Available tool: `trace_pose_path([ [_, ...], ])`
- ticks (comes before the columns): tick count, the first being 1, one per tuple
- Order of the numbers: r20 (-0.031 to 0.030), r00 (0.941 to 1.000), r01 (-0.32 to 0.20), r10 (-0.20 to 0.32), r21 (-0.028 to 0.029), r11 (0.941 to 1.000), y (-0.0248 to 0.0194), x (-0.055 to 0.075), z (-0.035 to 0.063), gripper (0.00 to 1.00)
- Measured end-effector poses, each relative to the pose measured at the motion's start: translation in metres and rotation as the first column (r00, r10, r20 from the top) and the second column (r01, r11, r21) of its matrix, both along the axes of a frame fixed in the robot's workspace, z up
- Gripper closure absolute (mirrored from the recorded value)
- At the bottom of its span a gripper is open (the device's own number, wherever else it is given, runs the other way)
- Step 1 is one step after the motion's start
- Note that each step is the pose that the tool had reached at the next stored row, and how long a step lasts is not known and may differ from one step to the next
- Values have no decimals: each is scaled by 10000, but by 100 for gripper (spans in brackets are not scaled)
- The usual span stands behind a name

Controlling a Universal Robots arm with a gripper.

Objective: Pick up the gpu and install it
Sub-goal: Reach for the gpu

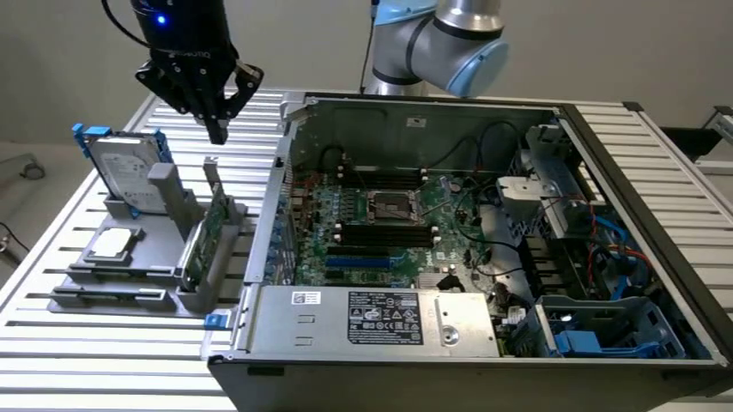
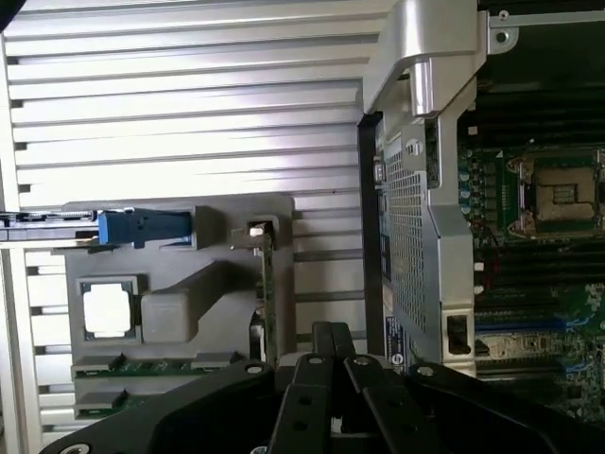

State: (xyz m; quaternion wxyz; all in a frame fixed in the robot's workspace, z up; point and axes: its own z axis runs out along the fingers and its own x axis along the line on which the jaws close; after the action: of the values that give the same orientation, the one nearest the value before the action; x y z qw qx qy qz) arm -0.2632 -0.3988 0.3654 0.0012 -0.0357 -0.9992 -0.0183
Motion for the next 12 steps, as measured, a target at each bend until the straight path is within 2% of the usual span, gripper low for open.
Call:
trace_pose_path([
  [8, -3, 10000, -1, 1, -31, 10000, 0, -362, -95, 89],
  [12, -2, 10000, -68, 68, -52, 10000, -28, -389, -104, 89],
])
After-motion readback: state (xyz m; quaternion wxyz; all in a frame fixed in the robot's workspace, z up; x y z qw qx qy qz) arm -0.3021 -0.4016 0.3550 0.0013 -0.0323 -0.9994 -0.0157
